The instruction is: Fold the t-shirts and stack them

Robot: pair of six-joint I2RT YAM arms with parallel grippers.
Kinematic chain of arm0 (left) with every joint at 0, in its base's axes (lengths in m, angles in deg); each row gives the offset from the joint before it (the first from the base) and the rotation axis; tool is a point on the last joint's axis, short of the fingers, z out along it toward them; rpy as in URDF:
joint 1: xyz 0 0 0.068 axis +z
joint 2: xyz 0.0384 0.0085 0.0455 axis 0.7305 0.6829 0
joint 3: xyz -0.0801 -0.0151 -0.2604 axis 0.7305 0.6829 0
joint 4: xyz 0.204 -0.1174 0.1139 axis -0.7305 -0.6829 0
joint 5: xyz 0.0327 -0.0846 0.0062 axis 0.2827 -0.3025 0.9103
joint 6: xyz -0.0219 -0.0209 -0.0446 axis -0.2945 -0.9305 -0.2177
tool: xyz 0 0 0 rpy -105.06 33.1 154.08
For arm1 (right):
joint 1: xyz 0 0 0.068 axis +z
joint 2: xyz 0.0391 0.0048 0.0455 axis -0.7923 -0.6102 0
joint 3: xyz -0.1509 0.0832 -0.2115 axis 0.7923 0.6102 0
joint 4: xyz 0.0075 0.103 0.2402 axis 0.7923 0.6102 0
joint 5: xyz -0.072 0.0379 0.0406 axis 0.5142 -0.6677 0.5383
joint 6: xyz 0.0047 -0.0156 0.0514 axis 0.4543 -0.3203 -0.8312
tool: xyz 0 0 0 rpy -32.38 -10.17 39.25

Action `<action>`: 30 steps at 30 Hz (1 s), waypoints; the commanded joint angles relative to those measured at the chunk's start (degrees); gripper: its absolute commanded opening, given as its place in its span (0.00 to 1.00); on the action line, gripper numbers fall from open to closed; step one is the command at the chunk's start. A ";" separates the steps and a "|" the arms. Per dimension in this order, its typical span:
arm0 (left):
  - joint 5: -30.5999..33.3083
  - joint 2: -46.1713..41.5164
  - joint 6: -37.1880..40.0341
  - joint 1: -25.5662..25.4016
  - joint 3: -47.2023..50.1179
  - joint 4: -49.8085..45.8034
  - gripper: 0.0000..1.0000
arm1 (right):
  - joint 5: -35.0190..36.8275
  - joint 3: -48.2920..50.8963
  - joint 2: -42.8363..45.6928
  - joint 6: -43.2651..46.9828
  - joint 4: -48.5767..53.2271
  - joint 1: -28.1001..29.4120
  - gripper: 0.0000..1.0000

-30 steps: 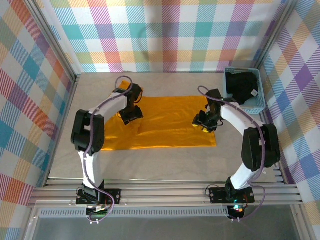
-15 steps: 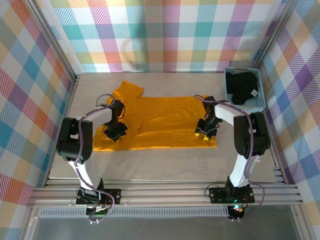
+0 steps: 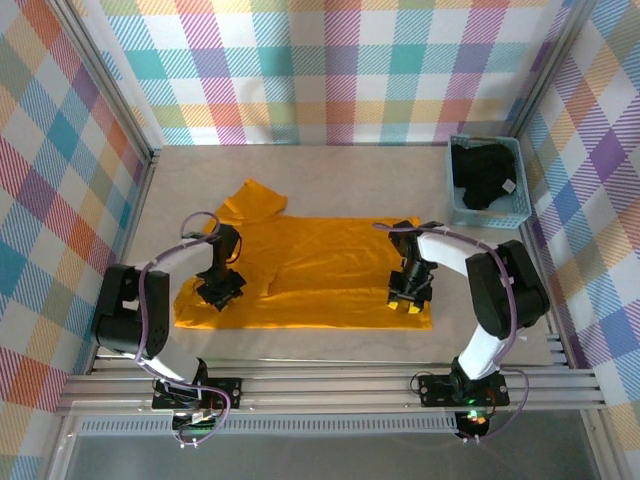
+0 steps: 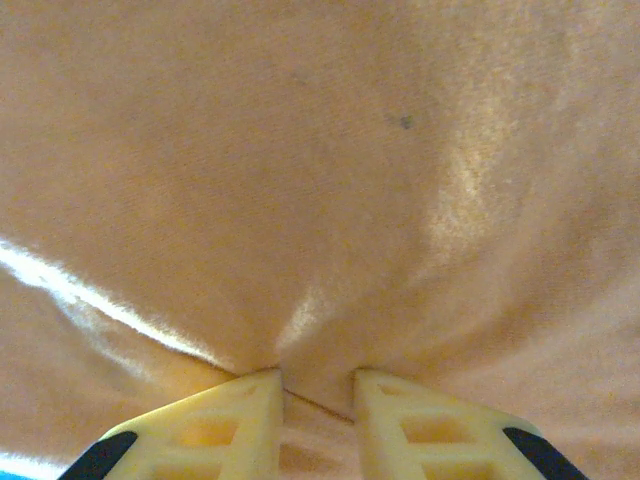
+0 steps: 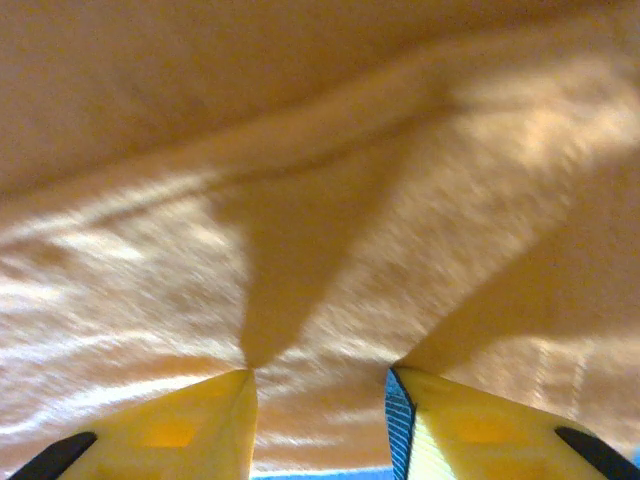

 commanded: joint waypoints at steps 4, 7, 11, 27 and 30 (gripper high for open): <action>5.56 -5.35 -1.84 -0.47 -7.15 -8.25 0.31 | 5.88 -5.25 5.76 1.37 2.34 0.54 0.44; 7.18 -1.53 -1.03 -0.18 -18.44 -8.75 0.35 | 10.37 -12.63 5.01 3.83 0.83 -1.31 0.46; 5.03 11.21 0.71 2.29 -34.47 -6.81 0.36 | 19.47 -21.76 -1.06 4.69 -4.42 -3.74 0.43; -2.31 35.21 18.27 6.80 -65.10 5.55 0.43 | 25.66 -44.63 -26.82 2.86 -8.26 -11.17 0.40; -1.39 35.81 19.10 7.46 -64.19 7.43 0.43 | 25.58 -46.41 -29.47 3.29 -6.63 -11.52 0.37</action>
